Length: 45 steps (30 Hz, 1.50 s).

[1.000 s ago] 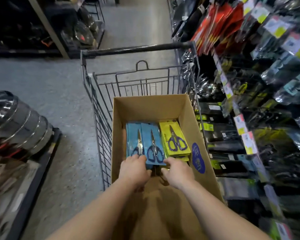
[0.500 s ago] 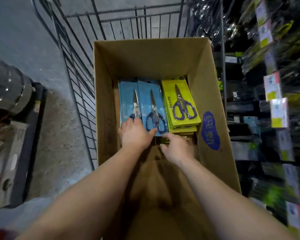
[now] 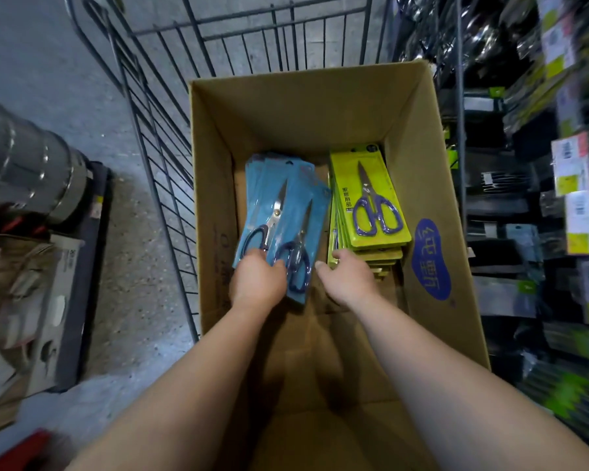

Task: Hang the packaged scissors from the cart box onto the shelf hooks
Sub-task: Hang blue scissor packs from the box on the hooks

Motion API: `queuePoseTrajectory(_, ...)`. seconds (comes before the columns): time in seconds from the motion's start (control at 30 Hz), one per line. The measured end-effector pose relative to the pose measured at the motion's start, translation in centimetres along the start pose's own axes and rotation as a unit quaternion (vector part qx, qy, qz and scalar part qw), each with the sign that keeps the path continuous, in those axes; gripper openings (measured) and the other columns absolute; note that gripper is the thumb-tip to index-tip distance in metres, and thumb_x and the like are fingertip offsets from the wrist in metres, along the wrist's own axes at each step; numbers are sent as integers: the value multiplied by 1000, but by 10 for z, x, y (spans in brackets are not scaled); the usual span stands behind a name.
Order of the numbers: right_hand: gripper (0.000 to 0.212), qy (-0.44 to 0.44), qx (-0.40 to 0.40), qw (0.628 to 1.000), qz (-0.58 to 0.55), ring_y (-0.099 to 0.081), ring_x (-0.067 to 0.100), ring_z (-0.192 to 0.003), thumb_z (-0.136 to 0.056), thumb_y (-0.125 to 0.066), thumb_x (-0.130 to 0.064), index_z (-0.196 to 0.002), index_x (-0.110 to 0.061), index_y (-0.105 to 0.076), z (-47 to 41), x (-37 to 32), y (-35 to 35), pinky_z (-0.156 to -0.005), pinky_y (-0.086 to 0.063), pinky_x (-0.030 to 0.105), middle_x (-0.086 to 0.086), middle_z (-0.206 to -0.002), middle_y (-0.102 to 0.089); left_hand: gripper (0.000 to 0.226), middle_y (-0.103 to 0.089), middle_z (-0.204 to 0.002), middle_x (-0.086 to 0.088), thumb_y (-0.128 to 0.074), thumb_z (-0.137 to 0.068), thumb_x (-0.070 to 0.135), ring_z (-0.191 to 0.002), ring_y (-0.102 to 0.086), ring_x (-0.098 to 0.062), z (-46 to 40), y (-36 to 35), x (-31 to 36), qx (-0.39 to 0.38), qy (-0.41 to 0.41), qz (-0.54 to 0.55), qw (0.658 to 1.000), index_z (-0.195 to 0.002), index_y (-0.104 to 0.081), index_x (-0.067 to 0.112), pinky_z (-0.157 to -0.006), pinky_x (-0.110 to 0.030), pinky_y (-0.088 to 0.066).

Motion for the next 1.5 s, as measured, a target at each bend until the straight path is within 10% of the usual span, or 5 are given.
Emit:
queuePoseTrajectory(0.3, 17, -86, -87, 910, -395, -72, 29, -88, -94, -65, -23, -105, -11, -67, -2, -15, -34, -83, -58, 51, 11, -101, -73, 13, -63, -98, 0, -52, -101, 21, -75, -56, -1, 30, -6, -18, -5, 26, 263, 965, -112, -56, 13, -52, -9, -41)
queuePoseTrajectory(0.47, 16, -25, -9, 926, -376, -68, 24, -92, -96, -61, -20, -111, -14, -57, -5, -18, -7, -80, -58, 40, 5, -106, -69, 21, -62, -95, 0, -48, -101, 34, -99, -59, -21, 14, 1, -11, 31, -11, 228, 973, -104, -58, 16, -83, -30, -46)
queuePoseTrajectory(0.6, 17, 33, 61, 944, -323, -60, 16, -87, -96, -59, -19, -112, -18, -53, -2, -12, 22, -60, -45, 22, -2, -106, -62, 49, -46, -139, -12, -57, -96, 40, -132, -39, -30, -7, 3, 3, 63, 7, 118, 991, -136, -47, 15, -110, -38, -32)
queuePoseTrajectory(0.87, 18, 17, 68, 955, -287, -63, 20, -98, -94, -63, -19, -110, -23, -54, -11, 6, 23, -86, -54, 37, -4, -106, -63, 76, -45, -140, -10, -69, -80, 59, -131, -40, -32, -44, -9, 26, 70, 19, 32, 997, -140, -43, 20, -109, -45, -37)
queuePoseTrajectory(1.5, 18, -15, 55, 953, -298, -63, 19, -89, -94, -62, -23, -110, -23, -54, -22, 25, 25, -59, -48, 24, -1, -106, -64, 24, -62, -119, -9, -54, -94, 31, -111, -56, -33, -66, -24, 55, 38, 17, -40, 998, -112, -64, 17, -96, -40, -45)
Point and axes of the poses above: each hand's wrist, its own z-axis away from the middle knuckle, its own y-axis out of the back of the hand, x = y × z, the point moved 7 cm from there along -z, towards the middle knuckle
